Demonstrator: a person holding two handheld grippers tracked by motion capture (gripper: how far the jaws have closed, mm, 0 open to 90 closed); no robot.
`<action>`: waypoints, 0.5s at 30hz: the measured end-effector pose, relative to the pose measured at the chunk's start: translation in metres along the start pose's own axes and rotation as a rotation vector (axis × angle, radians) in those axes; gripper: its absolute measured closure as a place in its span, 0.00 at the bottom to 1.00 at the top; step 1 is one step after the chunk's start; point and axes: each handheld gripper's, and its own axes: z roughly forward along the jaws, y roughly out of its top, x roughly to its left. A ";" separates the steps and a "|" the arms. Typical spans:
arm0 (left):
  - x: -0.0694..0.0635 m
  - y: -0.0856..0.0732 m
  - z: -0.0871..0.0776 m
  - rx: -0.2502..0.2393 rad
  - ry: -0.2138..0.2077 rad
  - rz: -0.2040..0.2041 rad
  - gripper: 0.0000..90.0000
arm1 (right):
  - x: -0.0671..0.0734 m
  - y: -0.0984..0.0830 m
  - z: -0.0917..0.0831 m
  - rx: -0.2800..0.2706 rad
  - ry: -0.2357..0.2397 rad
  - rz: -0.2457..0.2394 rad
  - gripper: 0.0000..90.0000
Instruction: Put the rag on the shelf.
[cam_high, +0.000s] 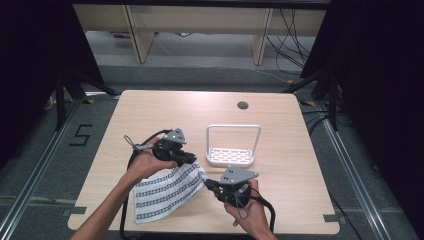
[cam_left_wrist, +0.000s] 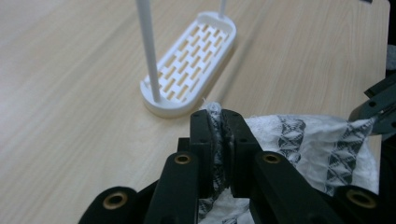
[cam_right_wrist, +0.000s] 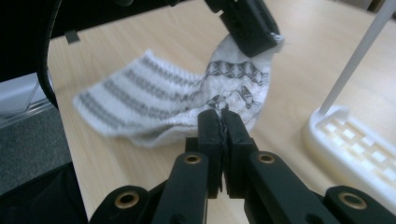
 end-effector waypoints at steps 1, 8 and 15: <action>0.000 0.008 -0.013 -0.036 0.020 -0.010 0.92 | -0.004 0.010 -0.007 -0.016 -0.009 -0.006 0.98; -0.010 0.030 -0.052 -0.193 0.052 -0.118 0.92 | -0.022 0.048 -0.041 -0.126 -0.051 -0.015 0.98; -0.026 0.048 -0.076 -0.301 0.059 -0.192 0.90 | -0.041 0.078 -0.072 -0.198 -0.081 0.007 0.98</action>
